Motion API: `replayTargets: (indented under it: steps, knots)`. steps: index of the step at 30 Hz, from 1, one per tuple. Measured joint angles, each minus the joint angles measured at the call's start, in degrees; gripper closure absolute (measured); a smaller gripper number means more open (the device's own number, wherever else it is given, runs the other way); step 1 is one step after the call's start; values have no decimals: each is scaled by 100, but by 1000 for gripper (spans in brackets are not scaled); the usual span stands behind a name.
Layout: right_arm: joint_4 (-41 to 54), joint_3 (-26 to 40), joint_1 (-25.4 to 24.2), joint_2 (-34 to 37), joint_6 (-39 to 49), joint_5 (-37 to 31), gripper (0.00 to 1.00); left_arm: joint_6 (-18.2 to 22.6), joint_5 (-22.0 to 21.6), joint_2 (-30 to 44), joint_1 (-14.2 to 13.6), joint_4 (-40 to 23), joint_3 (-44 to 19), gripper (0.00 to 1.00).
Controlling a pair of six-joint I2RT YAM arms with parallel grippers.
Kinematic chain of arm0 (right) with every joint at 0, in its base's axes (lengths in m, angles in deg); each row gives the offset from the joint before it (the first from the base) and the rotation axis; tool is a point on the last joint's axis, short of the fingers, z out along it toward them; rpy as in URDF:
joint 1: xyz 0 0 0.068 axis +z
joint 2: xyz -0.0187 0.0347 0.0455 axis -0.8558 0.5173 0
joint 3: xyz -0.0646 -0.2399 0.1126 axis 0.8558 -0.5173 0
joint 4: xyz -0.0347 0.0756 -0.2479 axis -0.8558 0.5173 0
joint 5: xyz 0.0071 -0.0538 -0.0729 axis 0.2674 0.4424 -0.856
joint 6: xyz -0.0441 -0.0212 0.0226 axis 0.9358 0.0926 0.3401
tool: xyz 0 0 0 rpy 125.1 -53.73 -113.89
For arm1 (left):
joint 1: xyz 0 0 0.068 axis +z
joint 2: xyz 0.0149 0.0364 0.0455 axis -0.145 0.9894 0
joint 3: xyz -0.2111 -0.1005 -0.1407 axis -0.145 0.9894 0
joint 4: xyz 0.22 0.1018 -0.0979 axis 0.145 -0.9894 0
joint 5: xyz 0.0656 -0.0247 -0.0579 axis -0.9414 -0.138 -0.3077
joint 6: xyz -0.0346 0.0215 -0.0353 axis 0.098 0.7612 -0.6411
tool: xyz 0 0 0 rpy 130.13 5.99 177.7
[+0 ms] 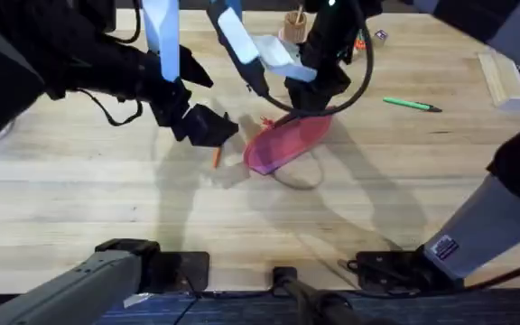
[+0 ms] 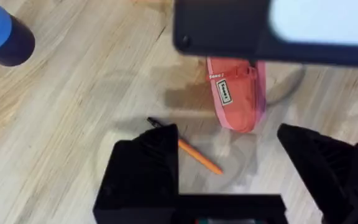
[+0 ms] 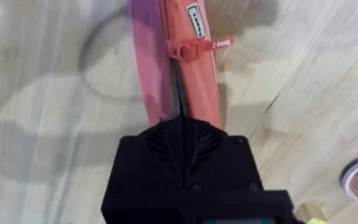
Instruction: Unzip the bag, pick up the pens from the table one at a time and place them inside, then zip the bag closed.
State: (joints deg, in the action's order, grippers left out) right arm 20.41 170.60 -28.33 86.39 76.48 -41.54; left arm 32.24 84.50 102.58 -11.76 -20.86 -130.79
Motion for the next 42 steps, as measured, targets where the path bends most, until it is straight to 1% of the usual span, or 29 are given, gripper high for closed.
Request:
replayTargets:
  steps: [5,17,22,23,24,29,30,32,42]
  knots:
    - [-363,-216,0,141,2,1,971,0,0,0,0,-2,0,7]
    - [-497,-222,0,825,18,86,972,0,0,0,0,-54,0,7]
    - [-491,-220,-7,835,20,127,972,0,0,0,0,-57,0,8]
    - [-487,-220,-7,835,14,129,934,1,0,0,0,-57,0,7]
    - [-471,-220,-7,835,7,133,843,0,0,0,0,-59,0,7]
    - [-457,-222,-7,870,22,125,114,0,0,0,0,-68,0,8]
    - [-457,-222,-7,890,47,122,35,0,0,0,0,-70,0,7]
    - [-476,-222,-7,914,61,123,9,1,0,0,0,-68,0,7]
    - [-479,-222,-58,911,87,156,5,0,0,0,0,-70,0,7]
